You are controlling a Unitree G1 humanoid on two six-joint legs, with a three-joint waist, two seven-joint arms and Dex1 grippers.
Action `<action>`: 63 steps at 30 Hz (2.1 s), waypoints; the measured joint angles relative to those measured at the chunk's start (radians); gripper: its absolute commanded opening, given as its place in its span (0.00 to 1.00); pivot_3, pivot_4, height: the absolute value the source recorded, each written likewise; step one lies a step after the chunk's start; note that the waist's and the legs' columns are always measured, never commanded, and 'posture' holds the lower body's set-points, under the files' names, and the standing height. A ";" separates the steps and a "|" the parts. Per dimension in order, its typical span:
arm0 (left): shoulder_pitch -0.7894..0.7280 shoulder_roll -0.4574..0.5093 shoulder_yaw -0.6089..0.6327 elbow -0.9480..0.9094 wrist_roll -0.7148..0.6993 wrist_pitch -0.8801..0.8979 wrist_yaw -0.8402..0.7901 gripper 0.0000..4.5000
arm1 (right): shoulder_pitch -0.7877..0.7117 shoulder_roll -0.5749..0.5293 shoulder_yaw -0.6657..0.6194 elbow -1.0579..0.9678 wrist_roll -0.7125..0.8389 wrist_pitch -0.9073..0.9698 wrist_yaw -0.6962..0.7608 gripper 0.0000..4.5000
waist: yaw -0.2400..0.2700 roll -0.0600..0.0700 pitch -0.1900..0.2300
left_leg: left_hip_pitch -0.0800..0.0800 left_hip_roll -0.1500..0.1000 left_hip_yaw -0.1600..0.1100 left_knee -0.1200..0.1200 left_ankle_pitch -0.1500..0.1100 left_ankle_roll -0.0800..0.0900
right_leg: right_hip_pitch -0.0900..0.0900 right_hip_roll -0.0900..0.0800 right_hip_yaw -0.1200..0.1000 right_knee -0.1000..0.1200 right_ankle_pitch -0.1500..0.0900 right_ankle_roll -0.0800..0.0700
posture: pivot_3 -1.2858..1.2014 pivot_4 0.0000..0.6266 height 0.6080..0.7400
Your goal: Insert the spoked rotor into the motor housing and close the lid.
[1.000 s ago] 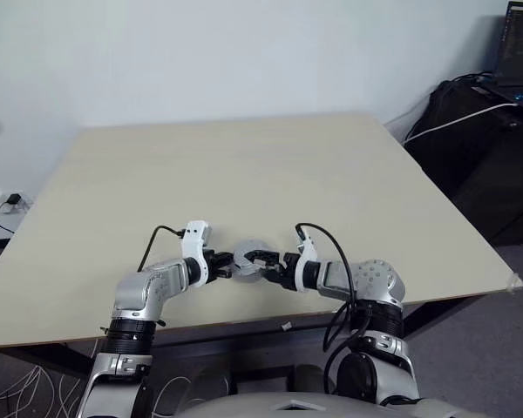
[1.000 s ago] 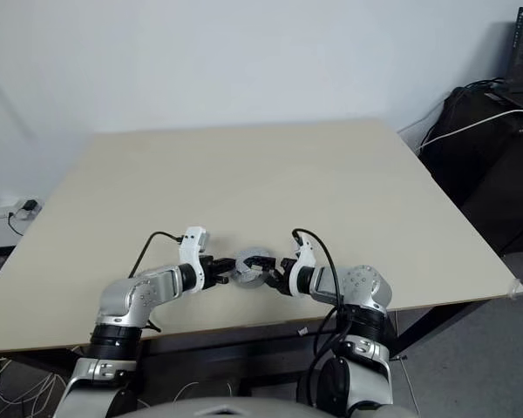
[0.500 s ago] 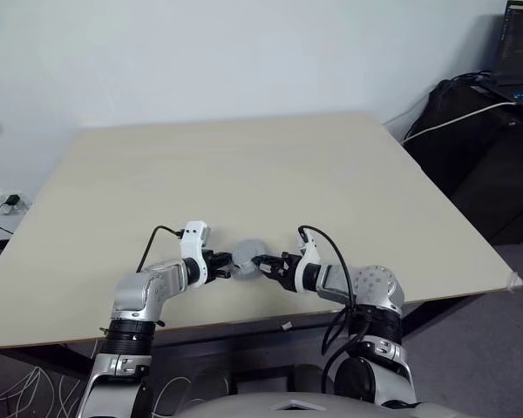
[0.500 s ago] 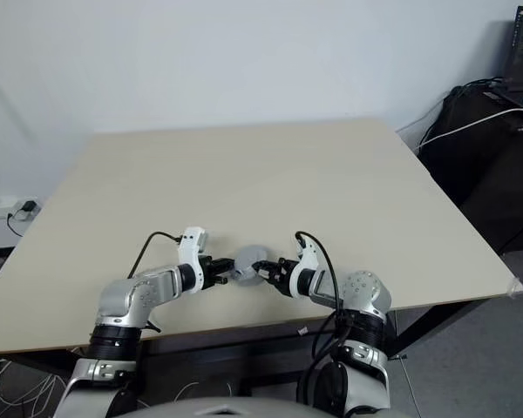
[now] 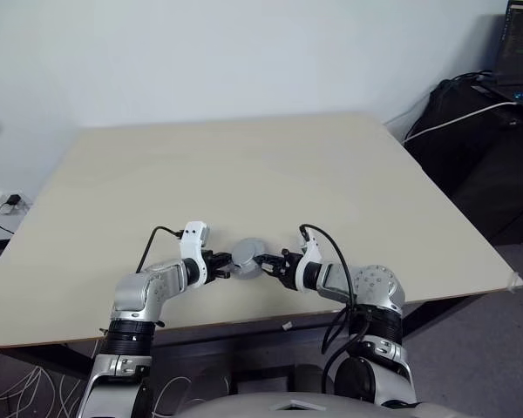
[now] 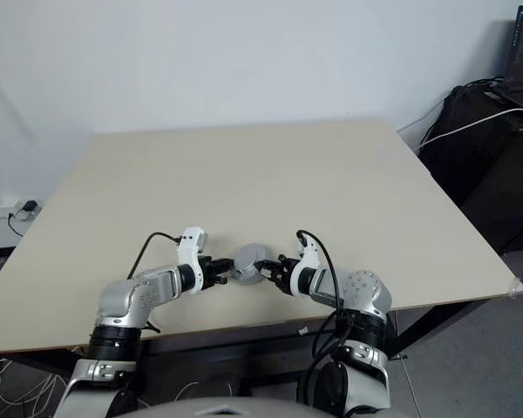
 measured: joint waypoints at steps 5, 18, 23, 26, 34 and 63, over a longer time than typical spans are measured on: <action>0.048 -0.080 0.084 -0.015 -0.026 -0.033 0.030 0.00 | 0.002 0.000 0.000 -0.005 0.002 0.000 0.000 0.29 | 0.001 0.000 0.002 | -0.001 0.000 0.000 0.000 0.000 0.000 | -0.001 -0.001 0.000 0.000 0.000 0.000 | 0.52 0.00 1.00; 0.200 -0.243 0.297 -0.237 -0.308 -0.123 0.076 0.00 | 0.011 -0.001 0.017 -0.005 0.039 -0.001 0.001 0.29 | -0.015 -0.003 0.010 | -0.008 0.003 0.004 -0.004 0.001 0.003 | -0.011 0.000 0.001 0.000 0.004 -0.005 | 0.52 0.00 1.00; 0.352 -0.244 0.329 -0.248 -0.407 -0.096 0.093 0.14 | 0.012 -0.001 0.012 -0.005 0.049 -0.005 -0.002 0.29 | -0.016 -0.005 0.012 | -0.008 0.003 0.004 -0.004 0.000 0.004 | -0.012 0.001 0.001 0.000 0.003 -0.007 | 0.52 0.00 1.00; 0.418 -0.241 0.332 -0.252 -0.491 -0.078 0.094 0.36 | 0.012 -0.001 0.006 -0.004 0.055 -0.010 -0.008 0.29 | -0.015 -0.006 0.014 | -0.008 0.003 0.004 -0.001 0.000 0.003 | -0.011 0.001 0.000 0.000 -0.002 -0.006 | 0.52 0.00 1.00; 0.566 -0.236 0.303 -0.293 -0.708 -0.087 0.106 0.95 | 0.012 0.001 -0.016 -0.004 0.090 -0.012 -0.038 0.29 | -0.016 -0.006 0.018 | -0.010 0.003 0.004 -0.001 -0.003 0.001 | -0.013 0.000 0.000 0.000 -0.002 -0.007 | 0.52 0.00 1.00; 0.633 -0.246 0.125 -0.303 -0.934 -0.321 0.106 1.00 | 0.057 0.007 0.058 -0.140 0.385 0.087 -0.087 0.29 | -0.016 -0.005 0.018 | -0.017 0.004 0.006 0.002 -0.001 0.006 | -0.015 0.002 0.002 0.001 0.001 -0.012 | 0.52 0.00 1.00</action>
